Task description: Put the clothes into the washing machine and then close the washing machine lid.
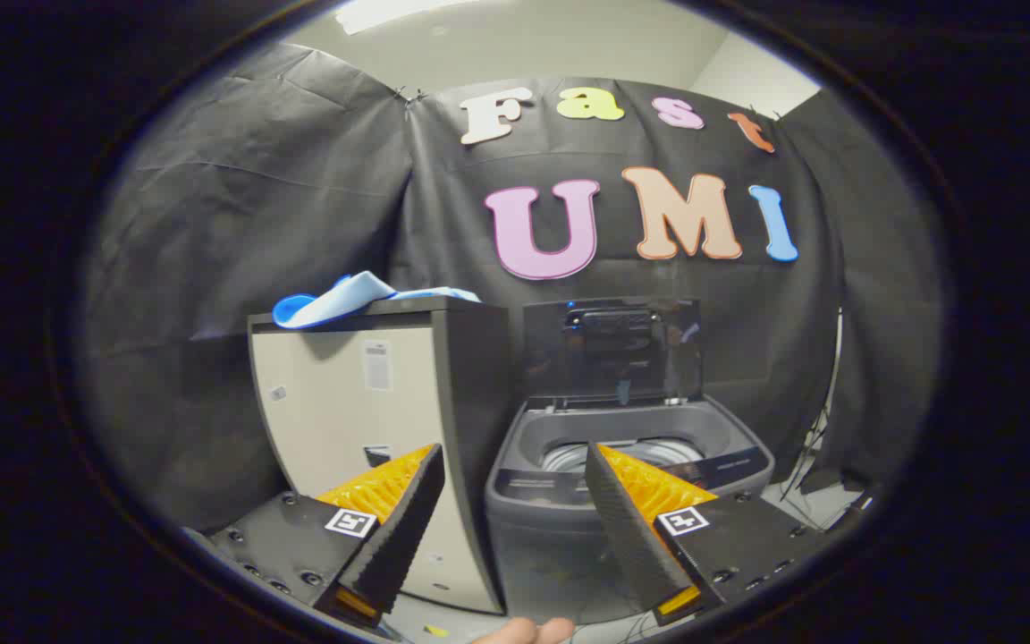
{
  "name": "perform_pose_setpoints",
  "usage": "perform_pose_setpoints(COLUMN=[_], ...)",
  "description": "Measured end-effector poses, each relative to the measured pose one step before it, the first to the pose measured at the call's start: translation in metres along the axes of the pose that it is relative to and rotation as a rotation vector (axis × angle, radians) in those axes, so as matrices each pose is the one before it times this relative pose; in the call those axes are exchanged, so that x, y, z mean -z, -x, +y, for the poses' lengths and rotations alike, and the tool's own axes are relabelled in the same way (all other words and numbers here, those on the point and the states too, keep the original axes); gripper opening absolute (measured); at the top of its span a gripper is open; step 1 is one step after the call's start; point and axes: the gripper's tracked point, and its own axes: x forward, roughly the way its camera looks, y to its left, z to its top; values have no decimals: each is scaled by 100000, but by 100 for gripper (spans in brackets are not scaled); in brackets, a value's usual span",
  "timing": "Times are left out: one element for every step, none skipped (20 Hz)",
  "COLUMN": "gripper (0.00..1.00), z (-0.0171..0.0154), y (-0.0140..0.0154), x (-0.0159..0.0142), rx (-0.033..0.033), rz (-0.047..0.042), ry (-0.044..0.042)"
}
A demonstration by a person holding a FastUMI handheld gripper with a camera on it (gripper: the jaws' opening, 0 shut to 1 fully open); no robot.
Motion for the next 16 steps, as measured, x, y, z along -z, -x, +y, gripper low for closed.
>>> perform_pose_setpoints(gripper=[98,98,98,98,98,98,98,98,98,98,98,98,98,98,98,98], z=[788,714,803,527,542,321,423,399,165,96,243,-2,-102,-125,34,-177], y=[210,223,88,53,-39,-10,31,-11,8,43,25,45,169,48,125,39], x=[-420,-592,-373,-299,121,135,161,82,46,92,63,-11,40,-114,121,-90], rx=[-147,-252,-358,-258,-153,288,-159,-196,261,154,-129,524,858,375,127,337], rz=[-844,-1008,-1329,-451,168,576,678,536,484,454,253,331,39,-222,-174,-240], ry=[922,999,853,256,226,377,467,741,506,282,110,0,-59,-319,-367,-144])
